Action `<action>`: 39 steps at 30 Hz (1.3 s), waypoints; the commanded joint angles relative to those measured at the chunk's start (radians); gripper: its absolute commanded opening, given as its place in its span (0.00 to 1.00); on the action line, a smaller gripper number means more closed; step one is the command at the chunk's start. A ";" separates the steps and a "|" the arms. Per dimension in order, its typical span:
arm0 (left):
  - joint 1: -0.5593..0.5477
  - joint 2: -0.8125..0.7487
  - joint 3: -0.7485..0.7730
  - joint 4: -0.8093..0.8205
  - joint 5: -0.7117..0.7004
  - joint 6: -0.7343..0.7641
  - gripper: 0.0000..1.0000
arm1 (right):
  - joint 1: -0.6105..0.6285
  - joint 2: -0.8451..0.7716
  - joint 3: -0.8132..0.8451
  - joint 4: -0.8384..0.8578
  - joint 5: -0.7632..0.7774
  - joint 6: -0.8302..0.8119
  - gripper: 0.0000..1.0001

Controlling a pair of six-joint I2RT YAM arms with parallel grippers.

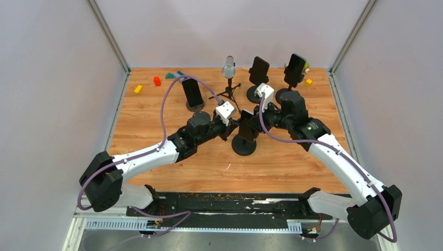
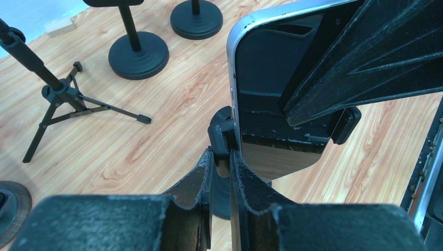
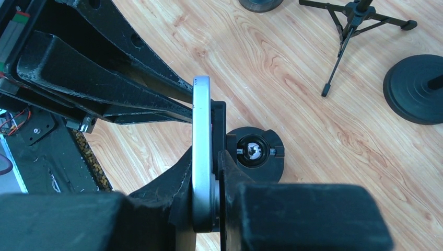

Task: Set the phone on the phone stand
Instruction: Install the phone on the phone stand.

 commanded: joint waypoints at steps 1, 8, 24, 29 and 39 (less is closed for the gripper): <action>-0.050 0.002 0.009 -0.104 0.121 0.017 0.00 | -0.053 0.010 -0.041 0.066 0.402 -0.048 0.00; -0.060 0.011 0.018 -0.109 0.127 0.019 0.00 | -0.038 -0.015 -0.082 0.114 0.395 -0.009 0.00; -0.111 0.037 0.060 -0.146 0.144 -0.024 0.00 | -0.031 -0.026 -0.098 0.146 0.486 0.004 0.00; -0.121 0.041 0.062 -0.147 0.161 -0.037 0.00 | -0.016 -0.021 -0.091 0.158 0.537 -0.040 0.00; -0.131 0.035 0.062 -0.143 0.199 -0.044 0.00 | -0.005 -0.022 -0.081 0.173 0.527 -0.118 0.00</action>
